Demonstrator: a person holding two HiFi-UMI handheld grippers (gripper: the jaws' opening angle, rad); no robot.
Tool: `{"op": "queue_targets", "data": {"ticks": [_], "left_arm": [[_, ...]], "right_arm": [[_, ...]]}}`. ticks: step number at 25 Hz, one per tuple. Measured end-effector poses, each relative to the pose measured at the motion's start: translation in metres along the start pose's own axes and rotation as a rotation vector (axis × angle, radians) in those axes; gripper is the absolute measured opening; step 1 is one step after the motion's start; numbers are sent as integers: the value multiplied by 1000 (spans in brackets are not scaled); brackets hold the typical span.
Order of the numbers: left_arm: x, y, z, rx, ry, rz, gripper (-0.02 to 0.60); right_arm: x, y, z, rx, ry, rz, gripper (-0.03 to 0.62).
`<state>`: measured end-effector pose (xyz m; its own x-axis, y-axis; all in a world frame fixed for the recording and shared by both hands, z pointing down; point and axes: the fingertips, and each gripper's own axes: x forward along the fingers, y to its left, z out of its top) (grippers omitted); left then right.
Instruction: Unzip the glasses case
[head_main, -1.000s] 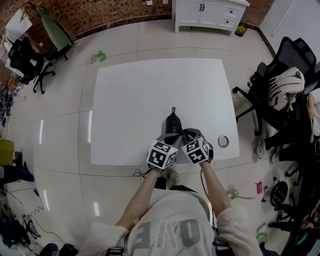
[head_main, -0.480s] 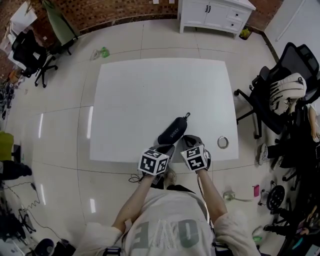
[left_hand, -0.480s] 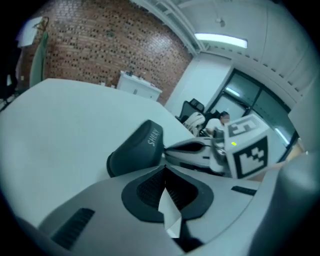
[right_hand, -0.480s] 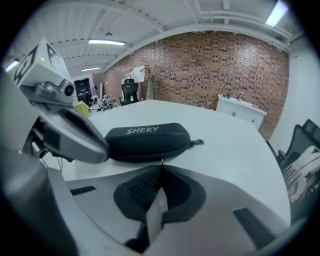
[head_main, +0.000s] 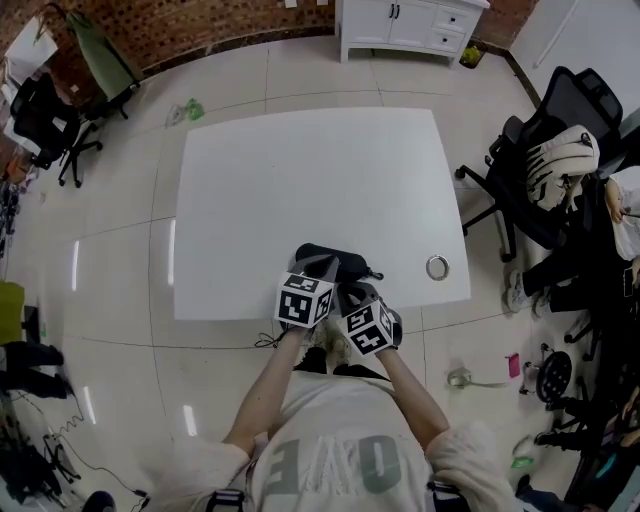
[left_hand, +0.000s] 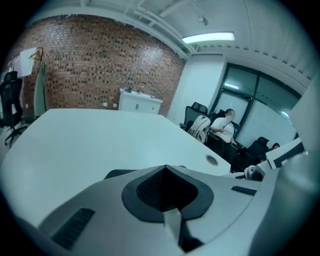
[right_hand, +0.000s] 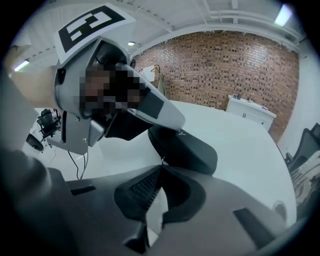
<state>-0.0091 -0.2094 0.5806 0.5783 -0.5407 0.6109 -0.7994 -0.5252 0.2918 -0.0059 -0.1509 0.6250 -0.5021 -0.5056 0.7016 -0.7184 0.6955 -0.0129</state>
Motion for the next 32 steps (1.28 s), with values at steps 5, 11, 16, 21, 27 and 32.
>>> {"op": "queue_targets", "data": {"ticks": [5, 11, 16, 21, 27, 32], "left_arm": [[5, 0, 1, -18, -18, -7, 3], [2, -3, -6, -44, -21, -34, 3], [8, -2, -4, -41, -17, -38, 3], [3, -3, 2, -30, -6, -27, 3], [5, -14, -10, 36, 32, -28, 3], [9, -15, -17, 109, 51, -6, 3]], "right_arm": [[-6, -10, -5, -27, 19, -31, 0], [-22, -49, -31, -56, 77, -104, 0], [-16, -74, -29, -62, 101, -124, 0], [-17, -50, -26, -89, 113, -65, 0], [-14, 17, -21, -168, 87, 54, 0], [-19, -3, -30, -148, 92, 0, 0]]}}
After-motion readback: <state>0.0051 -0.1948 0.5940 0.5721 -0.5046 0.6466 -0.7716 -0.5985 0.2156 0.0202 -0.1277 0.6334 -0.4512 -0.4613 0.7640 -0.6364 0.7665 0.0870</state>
